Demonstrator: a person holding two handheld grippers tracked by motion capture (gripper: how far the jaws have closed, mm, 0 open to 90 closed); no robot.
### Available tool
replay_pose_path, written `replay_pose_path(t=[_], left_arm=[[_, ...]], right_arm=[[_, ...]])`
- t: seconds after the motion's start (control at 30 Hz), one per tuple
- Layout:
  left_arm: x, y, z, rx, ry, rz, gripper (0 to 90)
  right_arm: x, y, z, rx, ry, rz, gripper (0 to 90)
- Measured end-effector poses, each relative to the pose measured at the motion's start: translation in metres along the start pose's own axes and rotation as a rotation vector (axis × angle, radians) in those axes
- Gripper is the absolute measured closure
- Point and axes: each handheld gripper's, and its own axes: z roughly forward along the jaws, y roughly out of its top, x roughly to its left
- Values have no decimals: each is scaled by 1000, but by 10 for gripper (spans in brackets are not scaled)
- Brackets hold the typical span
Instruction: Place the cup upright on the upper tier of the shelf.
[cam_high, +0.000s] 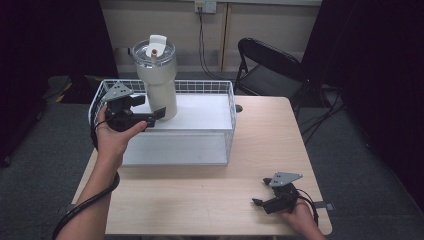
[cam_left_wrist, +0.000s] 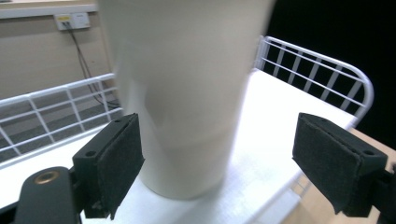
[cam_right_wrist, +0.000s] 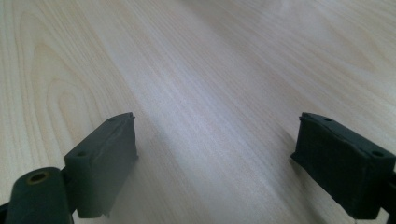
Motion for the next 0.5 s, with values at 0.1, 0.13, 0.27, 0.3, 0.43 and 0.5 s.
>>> replay_pose_path(t=[0.1, 0.13, 0.27, 0.3, 0.43, 0.5], left_arm=[[-6, -4, -5, 5, -25, 6, 156], [-6, -4, -5, 5, -25, 6, 157], [-11, -12, -8, 15, -62, -8, 156], [-14, -16, -9, 28, -72, -2, 156], [-17, -21, -11, 30, -85, 8, 157], [-18, -24, -12, 25, -88, 4, 157]], right_arm=[[0, 0, 0, -1, 0, -1, 121], [0, 0, 0, -1, 0, -1, 121], [0, 0, 0, -1, 0, -1, 120], [0, 0, 0, -1, 0, -1, 120], [0, 0, 0, 0, 1, 1, 120], [0, 0, 0, 0, 0, 1, 120]])
